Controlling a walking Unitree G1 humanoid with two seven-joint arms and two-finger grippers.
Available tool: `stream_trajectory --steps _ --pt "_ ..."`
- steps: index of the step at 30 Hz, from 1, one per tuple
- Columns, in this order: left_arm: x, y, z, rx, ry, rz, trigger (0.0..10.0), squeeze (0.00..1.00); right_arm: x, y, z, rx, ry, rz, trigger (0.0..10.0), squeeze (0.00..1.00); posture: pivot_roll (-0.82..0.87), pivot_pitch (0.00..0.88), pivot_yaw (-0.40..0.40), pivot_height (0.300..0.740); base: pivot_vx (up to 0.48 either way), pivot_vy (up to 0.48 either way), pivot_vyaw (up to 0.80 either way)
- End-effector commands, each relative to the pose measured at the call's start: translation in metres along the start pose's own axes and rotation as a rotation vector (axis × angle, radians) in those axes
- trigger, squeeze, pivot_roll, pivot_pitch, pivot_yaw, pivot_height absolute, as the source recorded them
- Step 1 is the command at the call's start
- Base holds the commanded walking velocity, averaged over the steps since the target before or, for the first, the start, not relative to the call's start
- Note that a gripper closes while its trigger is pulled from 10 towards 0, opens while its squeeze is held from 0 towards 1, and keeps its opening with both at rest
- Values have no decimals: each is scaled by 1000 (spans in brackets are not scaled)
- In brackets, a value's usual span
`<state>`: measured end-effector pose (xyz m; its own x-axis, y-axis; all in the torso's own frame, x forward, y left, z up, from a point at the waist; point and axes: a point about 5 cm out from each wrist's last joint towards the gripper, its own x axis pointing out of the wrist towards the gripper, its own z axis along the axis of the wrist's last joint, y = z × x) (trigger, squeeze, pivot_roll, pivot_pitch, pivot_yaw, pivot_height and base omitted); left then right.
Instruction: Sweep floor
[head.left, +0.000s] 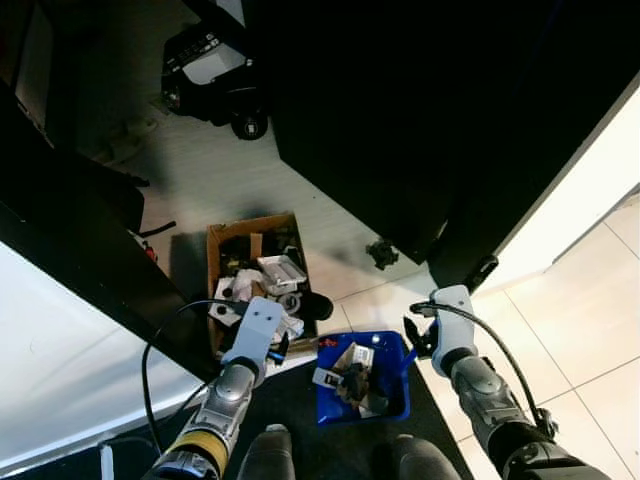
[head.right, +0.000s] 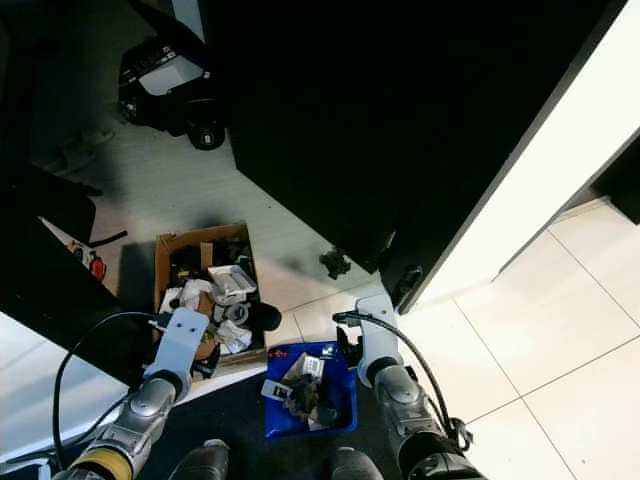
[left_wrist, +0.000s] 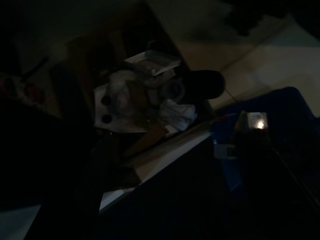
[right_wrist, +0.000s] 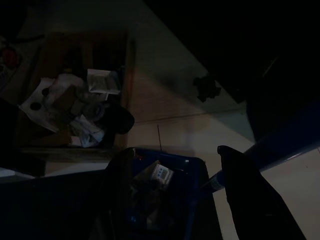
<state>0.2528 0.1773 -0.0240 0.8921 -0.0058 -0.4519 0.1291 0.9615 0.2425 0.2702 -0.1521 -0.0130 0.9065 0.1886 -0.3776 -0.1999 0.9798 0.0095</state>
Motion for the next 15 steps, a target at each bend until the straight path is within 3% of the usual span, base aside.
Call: stream_trajectory --steps 1,8,12,15 --pt "-4 1 -10 -21 30 18 10000 0 -4 0 -7 30 7 -11 10000 0 -66 59 19 740 0 0 0" --pt "-6 1 -13 -32 31 22 10000 0 -6 1 -10 90 18 27 10000 0 -42 69 -3 740 0 0 0" --pt "-8 7 -16 -79 38 89 10000 0 -7 2 -12 70 20 28 10000 0 -30 67 -2 740 0 0 0" --pt "-9 11 -20 -106 55 129 10000 0 -9 0 -15 118 22 12 10000 0 -27 88 -5 740 0 0 0"
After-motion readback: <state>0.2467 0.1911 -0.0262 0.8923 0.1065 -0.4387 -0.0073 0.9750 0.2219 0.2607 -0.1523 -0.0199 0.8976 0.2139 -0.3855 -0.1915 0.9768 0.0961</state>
